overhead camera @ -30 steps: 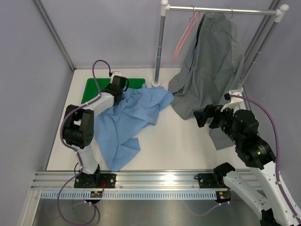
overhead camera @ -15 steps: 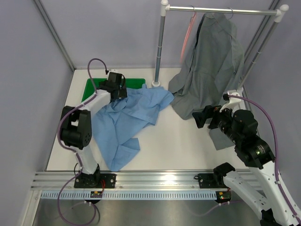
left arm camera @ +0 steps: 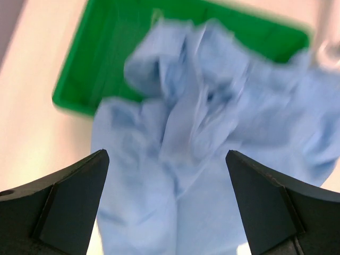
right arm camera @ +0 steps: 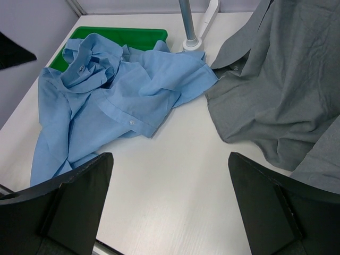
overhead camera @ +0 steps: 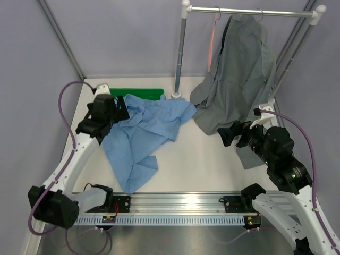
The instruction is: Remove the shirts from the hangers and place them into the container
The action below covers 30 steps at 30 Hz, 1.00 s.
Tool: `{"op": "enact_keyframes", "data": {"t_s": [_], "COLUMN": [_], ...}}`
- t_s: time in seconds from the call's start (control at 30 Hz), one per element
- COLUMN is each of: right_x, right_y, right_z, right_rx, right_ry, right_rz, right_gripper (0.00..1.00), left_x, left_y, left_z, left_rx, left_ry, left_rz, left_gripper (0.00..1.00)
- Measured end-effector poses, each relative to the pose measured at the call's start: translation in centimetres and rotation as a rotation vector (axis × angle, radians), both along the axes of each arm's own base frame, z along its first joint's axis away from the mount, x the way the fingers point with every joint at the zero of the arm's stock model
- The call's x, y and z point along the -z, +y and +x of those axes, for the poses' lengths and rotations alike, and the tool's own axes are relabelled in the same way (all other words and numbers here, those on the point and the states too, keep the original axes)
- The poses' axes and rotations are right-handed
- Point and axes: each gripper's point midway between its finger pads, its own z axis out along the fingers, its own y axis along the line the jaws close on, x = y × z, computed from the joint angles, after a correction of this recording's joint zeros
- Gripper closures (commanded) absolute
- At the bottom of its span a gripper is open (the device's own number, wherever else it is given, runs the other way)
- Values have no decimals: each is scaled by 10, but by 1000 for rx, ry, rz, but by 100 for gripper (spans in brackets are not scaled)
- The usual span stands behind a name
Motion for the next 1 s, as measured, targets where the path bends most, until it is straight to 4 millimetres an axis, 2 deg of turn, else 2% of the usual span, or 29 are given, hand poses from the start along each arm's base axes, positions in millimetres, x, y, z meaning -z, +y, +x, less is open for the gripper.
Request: {"op": "enact_keyframes", "data": {"t_s": [0.17, 0.27, 0.33, 0.43, 0.5, 0.6, 0.7, 0.73, 0.83, 0.87, 1.0], "right_x": [0, -1, -3, -3, -2, -1, -1, -1, -1, -1, -1], "right_y": [0, 1, 2, 4, 4, 4, 4, 4, 5, 5, 6], "right_z": [-1, -1, -1, -1, -2, -2, -2, -2, -2, -2, -3], "right_rx": [-4, -9, -13, -22, -25, -26, -26, -26, -28, -28, -34], "right_ry": [-3, -9, -15, -17, -15, -13, -14, -14, -14, -14, -13], "right_rz": [2, 7, 10, 14, 14, 13, 13, 13, 13, 13, 15], "right_gripper": [1, 0, 0, 1, 1, 1, 0, 1, 1, 1, 1], "left_x": [96, 141, 160, 180, 189, 201, 211, 214, 215, 215, 213], "left_y": [4, 1, -2, -9, -13, -18, -21, -21, -25, -25, -26], "left_z": [-64, -102, -118, -129, -132, -130, -127, -127, -121, -120, -118], "left_rx": [3, 1, -6, -19, -35, -57, -81, -87, -98, -98, -106], "left_ry": [230, 341, 384, 428, 441, 454, 469, 473, 457, 456, 443], "left_rz": [-36, -83, -118, -172, -198, -221, -239, -235, -259, -260, -273], "left_gripper": [1, 1, 1, 1, 2, 11, 27, 39, 60, 74, 94]}}
